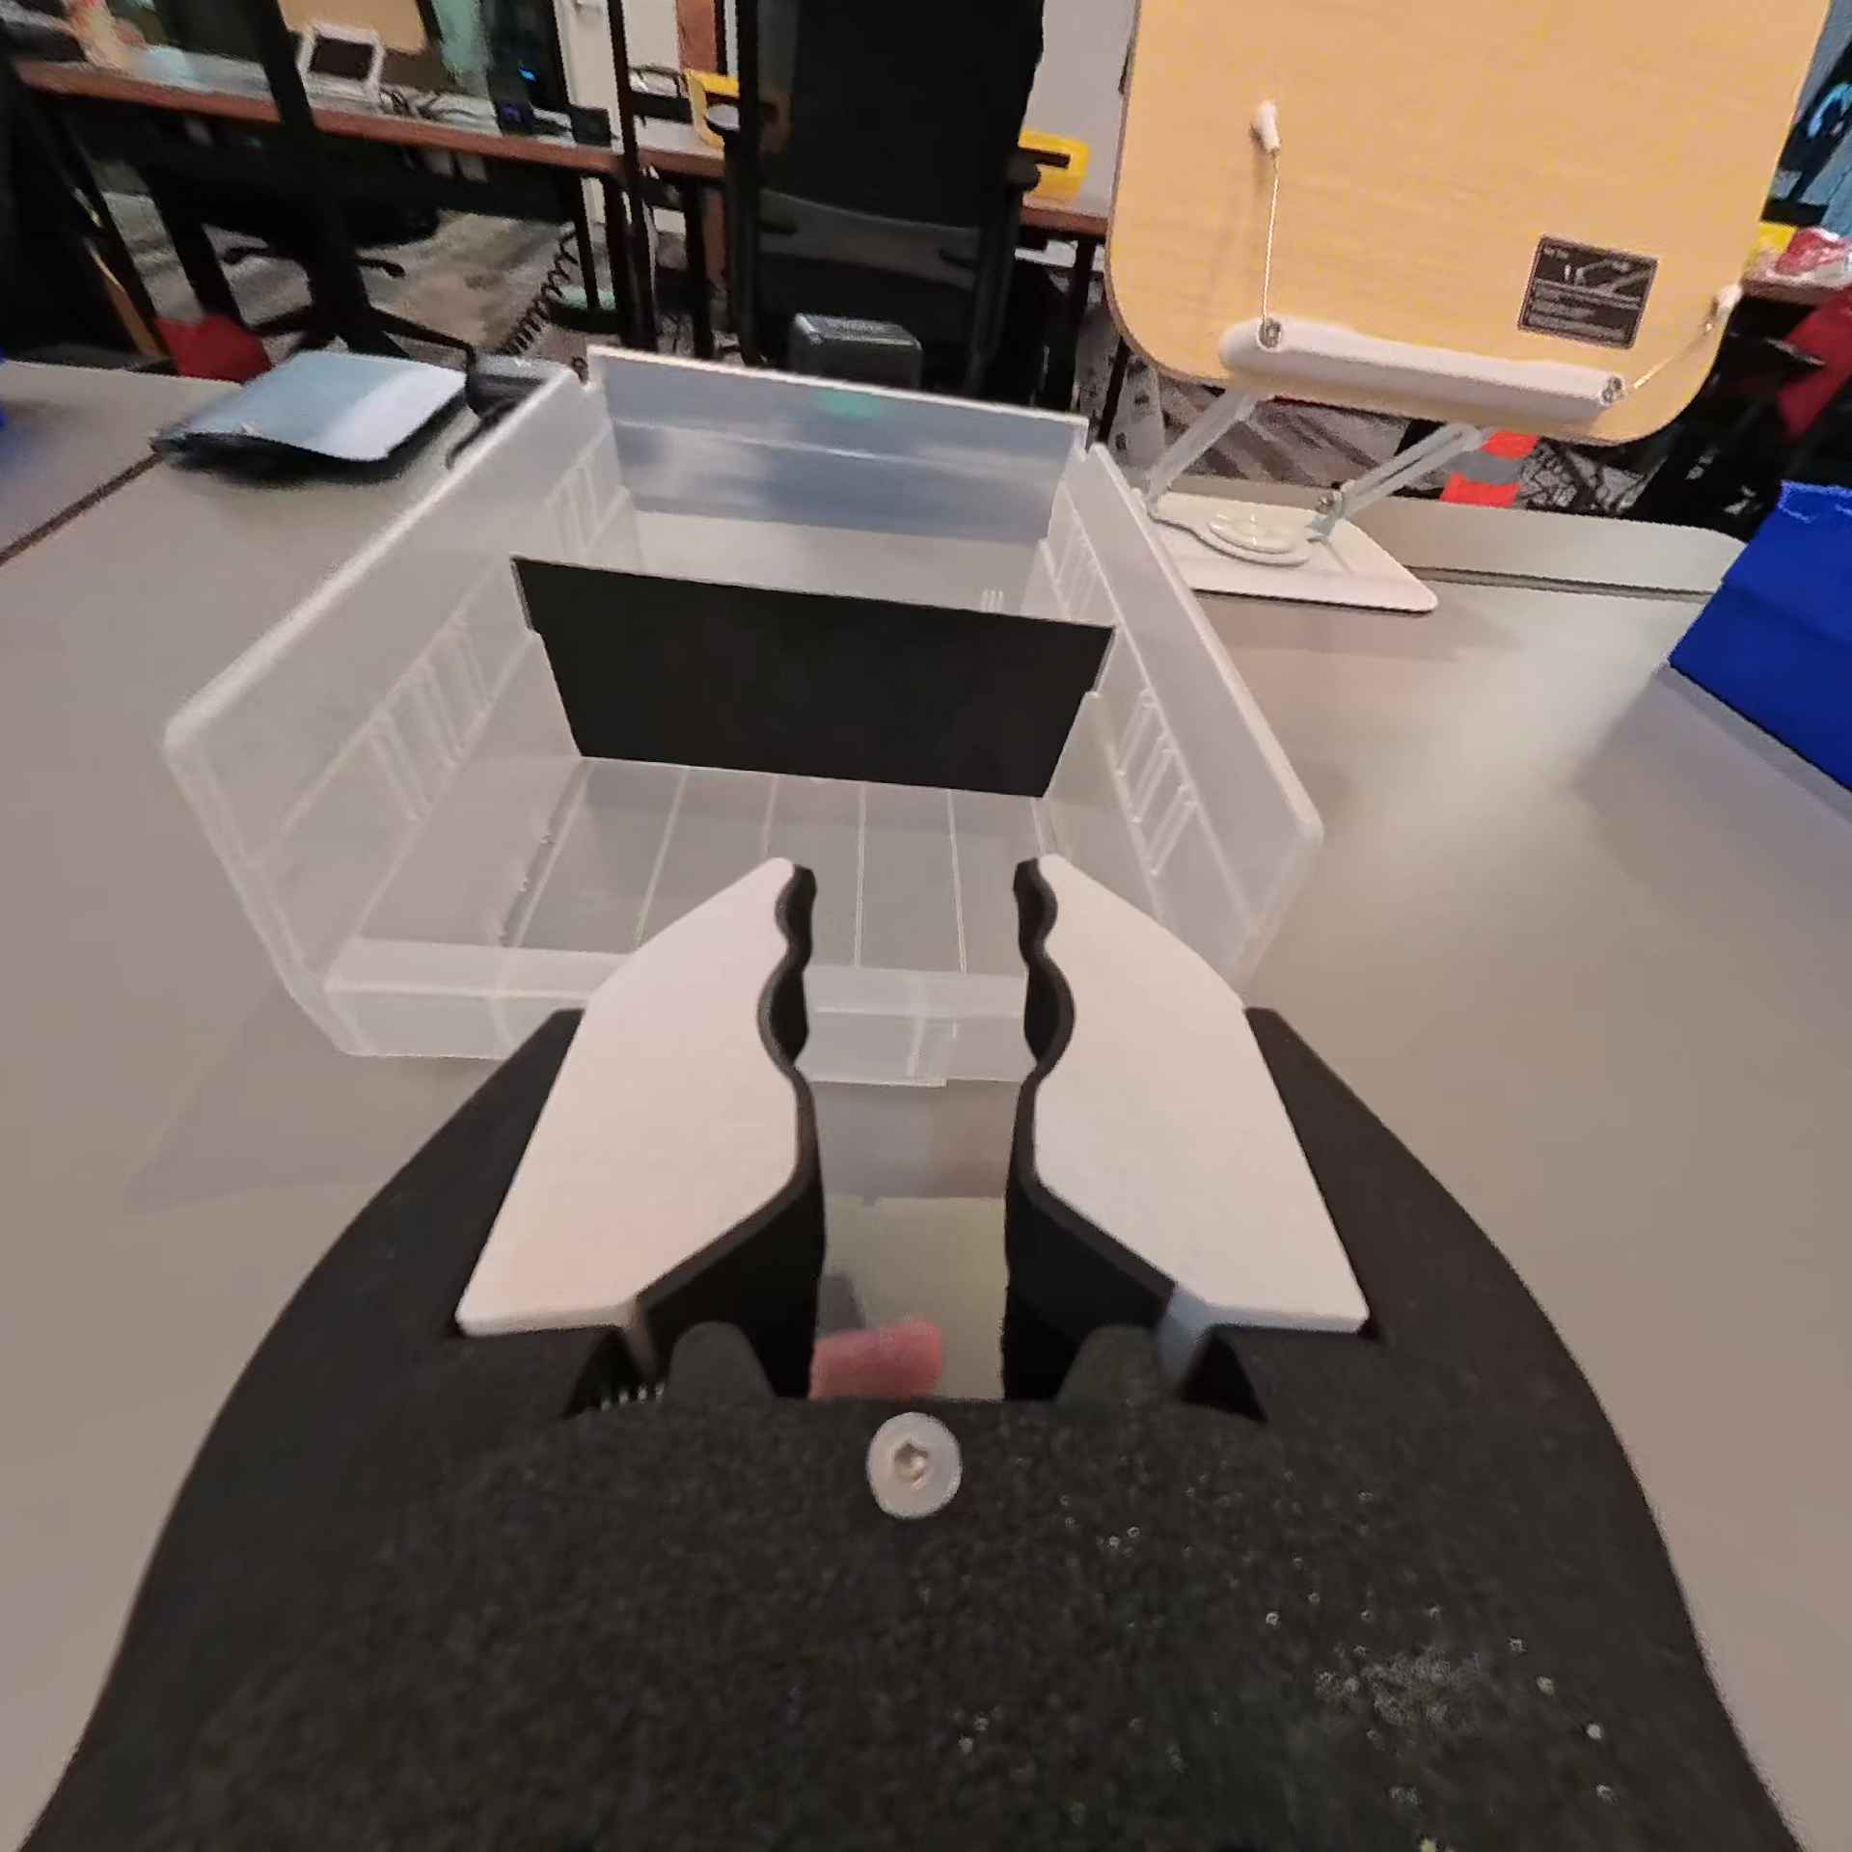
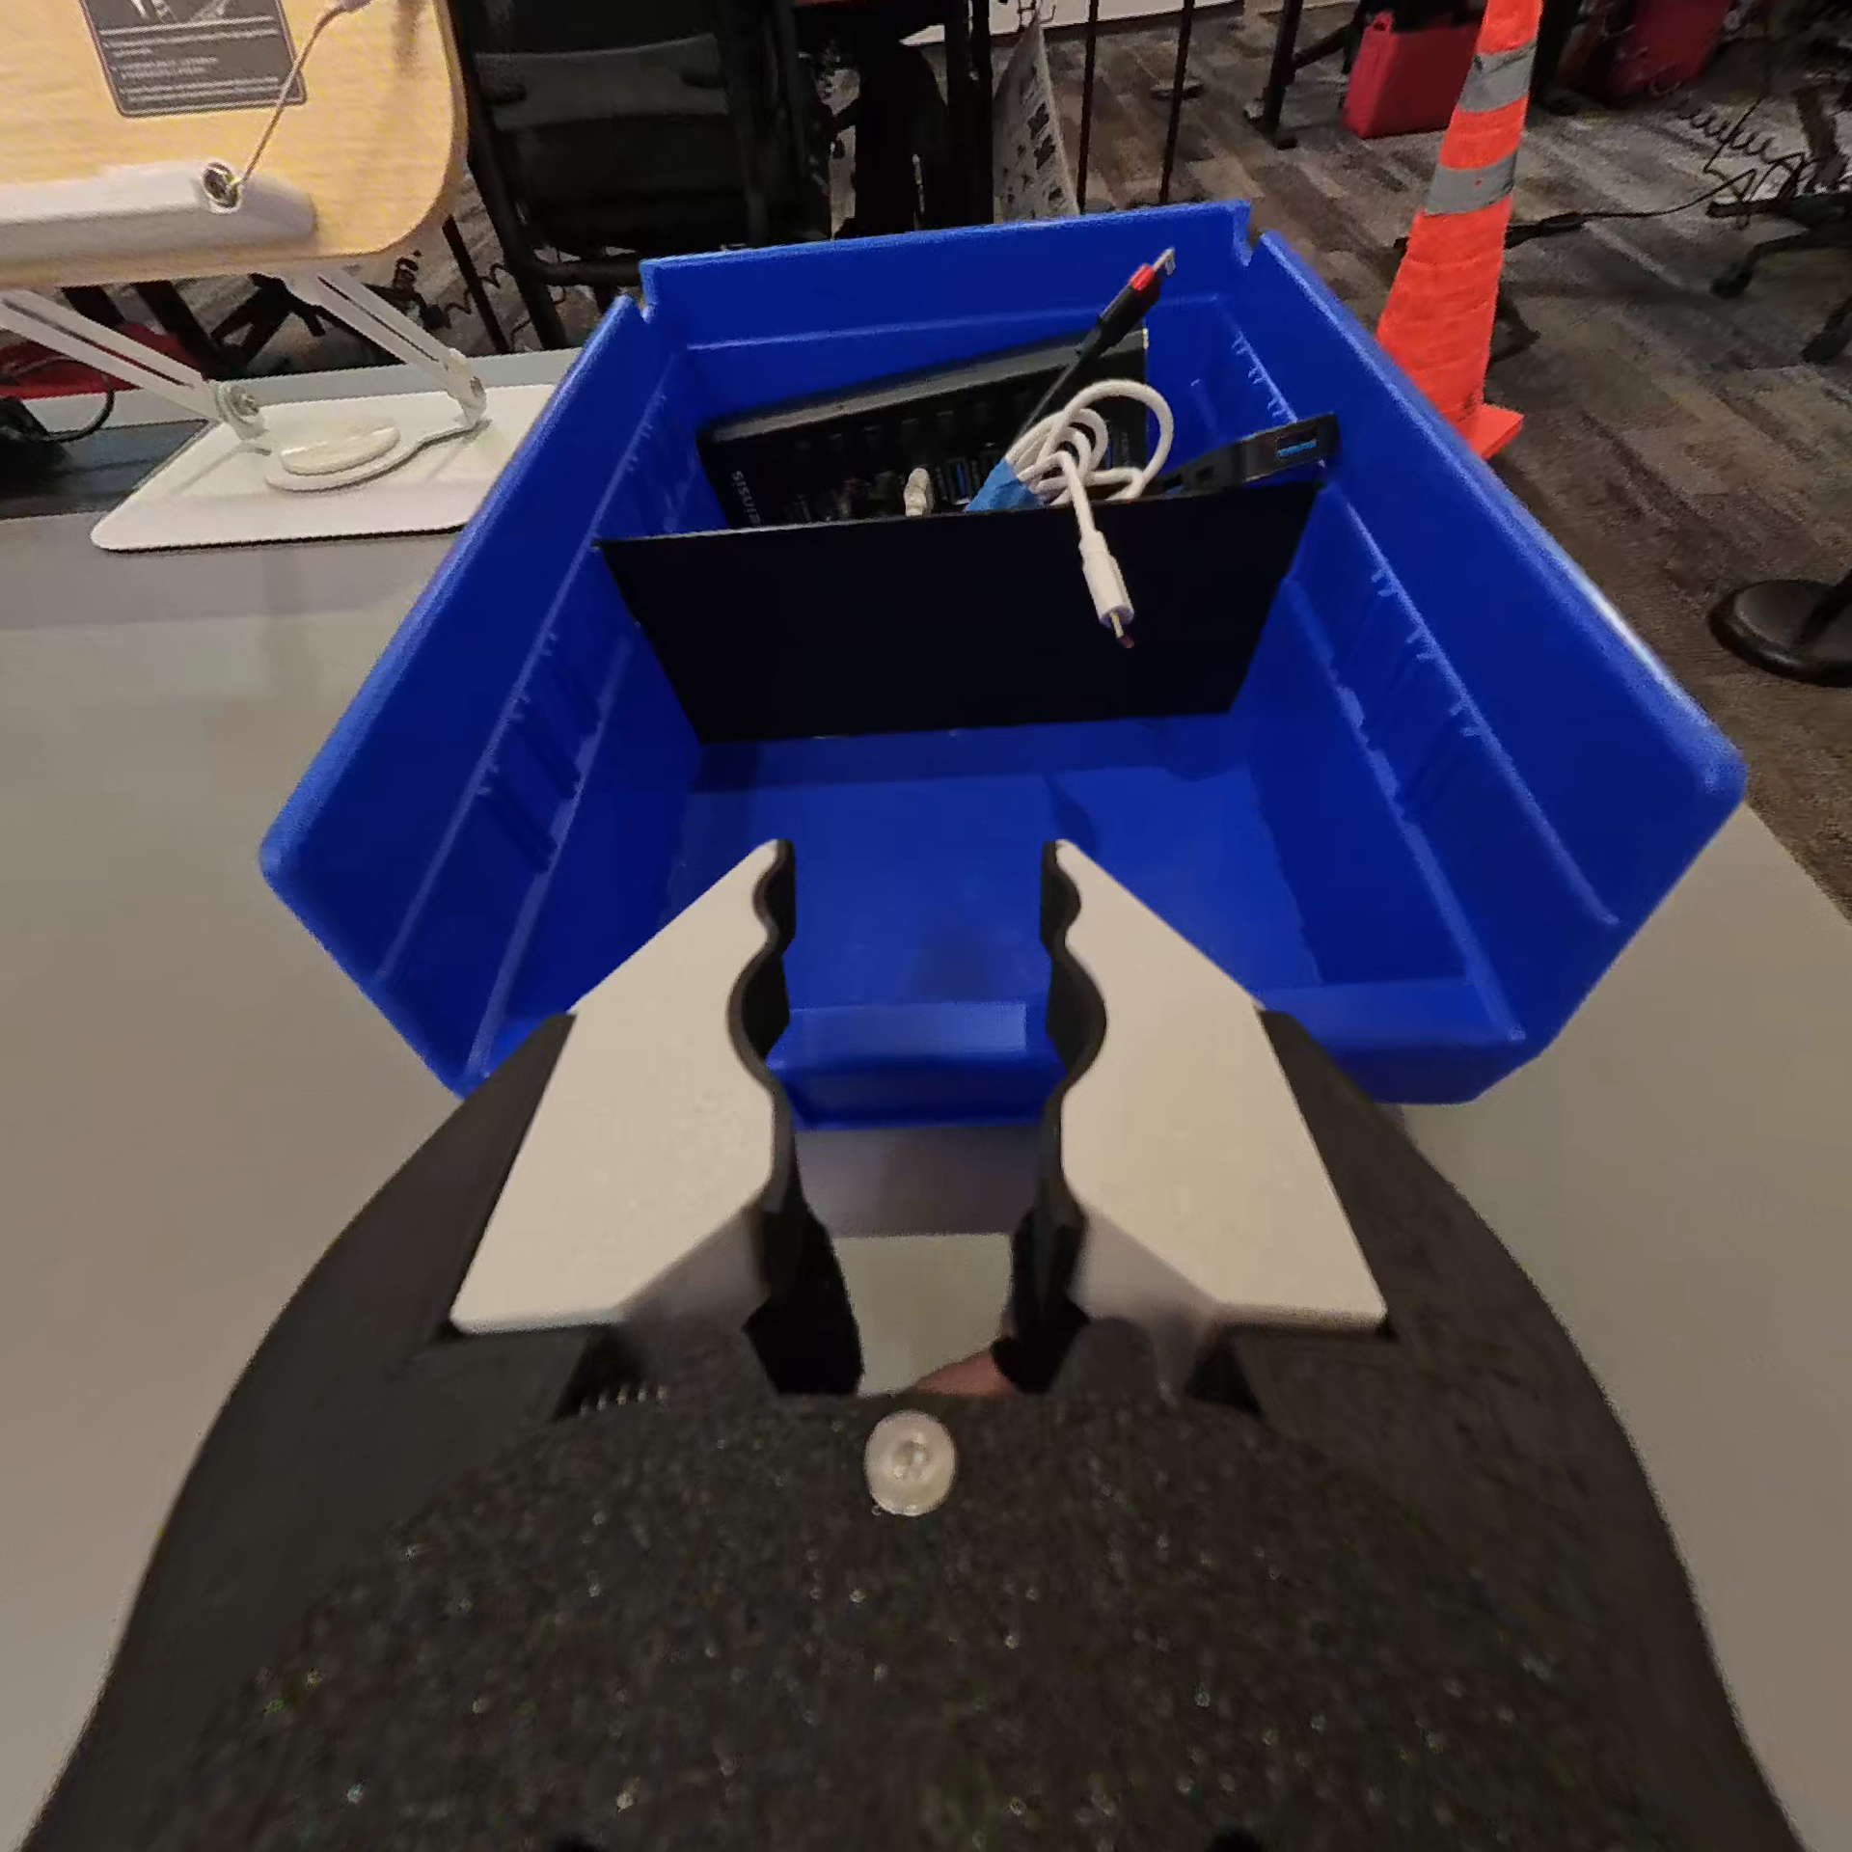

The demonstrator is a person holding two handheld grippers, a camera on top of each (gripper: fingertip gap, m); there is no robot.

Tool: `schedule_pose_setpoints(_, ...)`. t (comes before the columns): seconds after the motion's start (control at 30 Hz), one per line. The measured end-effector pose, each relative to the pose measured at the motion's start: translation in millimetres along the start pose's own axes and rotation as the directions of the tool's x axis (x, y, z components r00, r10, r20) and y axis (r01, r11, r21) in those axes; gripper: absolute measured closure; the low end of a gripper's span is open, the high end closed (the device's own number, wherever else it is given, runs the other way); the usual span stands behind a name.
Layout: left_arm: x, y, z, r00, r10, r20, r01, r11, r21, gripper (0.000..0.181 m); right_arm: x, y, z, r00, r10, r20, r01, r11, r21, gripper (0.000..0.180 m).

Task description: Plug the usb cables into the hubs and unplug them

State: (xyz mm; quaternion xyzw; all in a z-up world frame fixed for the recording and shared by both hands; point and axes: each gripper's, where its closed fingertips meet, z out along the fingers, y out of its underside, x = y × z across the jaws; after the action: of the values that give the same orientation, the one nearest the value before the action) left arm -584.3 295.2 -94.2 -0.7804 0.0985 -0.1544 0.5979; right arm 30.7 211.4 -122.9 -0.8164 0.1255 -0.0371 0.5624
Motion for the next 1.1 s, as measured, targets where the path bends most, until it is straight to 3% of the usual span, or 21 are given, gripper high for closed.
schedule_pose_setpoints(0.13,-3.3,-2.9,3.5,1.0,-0.004,0.001,0.004,1.0,0.009,0.142,1.3,-0.3,8.5,0.998,-0.045,-0.053,0.044,0.999,-0.025,0.114)
schedule_pose_setpoints(0.17,-2.0,1.5,6.1,1.0,-0.013,-0.014,0.013,1.0,-0.018,0.144,-2.8,1.3,8.6,0.998,-0.055,-0.036,0.054,0.998,-0.043,0.124)
schedule_pose_setpoints(0.33,1.6,19.7,13.0,1.0,-0.023,-0.015,0.021,0.993,-0.12,0.127,-13.3,1.1,3.0,1.0,-0.016,0.019,0.017,0.999,-0.052,0.123)
schedule_pose_setpoints(0.4,8.1,9.4,10.2,1.0,0.01,-0.026,-0.012,0.998,-0.065,0.117,-12.6,0.9,-0.9,1.0,-0.006,0.024,0.008,0.999,-0.048,0.122)
schedule_pose_setpoints(0.5,8.3,-10.1,2.3,0.994,0.098,0.053,-0.1,0.994,0.043,0.119,-13.8,1.9,-4.3,0.999,0.015,0.048,-0.012,0.999,-0.051,0.121)
schedule_pose_setpoints(0.6,16.7,-4.5,6.6,0.99,0.136,0.035,-0.137,0.99,0.016,0.114,-14.0,-2.9,-7.7,0.999,0.006,0.053,-0.005,1.0,-0.027,0.121)
schedule_pose_setpoints(0.77,27.2,2.9,12.7,0.984,0.179,0.005,-0.179,0.984,-0.009,0.121,-63.5,-10.8,-17.9,0.97,-0.051,0.239,0.047,0.999,0.022,0.119)
schedule_pose_setpoints(0.87,31.1,2.4,13.4,0.983,0.184,0.001,-0.184,0.983,0.005,0.121,-85.0,-10.7,-15.3,0.973,-0.104,0.204,0.099,0.995,0.034,0.139)
schedule_pose_setpoints(1.0,34.1,-0.8,11.2,0.978,0.207,0.017,-0.207,0.978,0.027,0.11,-97.6,-18.5,-16.2,0.965,-0.228,0.129,0.22,0.973,0.074,0.137)
schedule_pose_setpoints(1.1,46.2,-2.6,6.8,0.986,0.164,-0.036,-0.163,0.986,0.036,0.111,-128.6,-22.4,-27.9,0.946,-0.204,0.252,0.18,0.977,0.116,0.131)
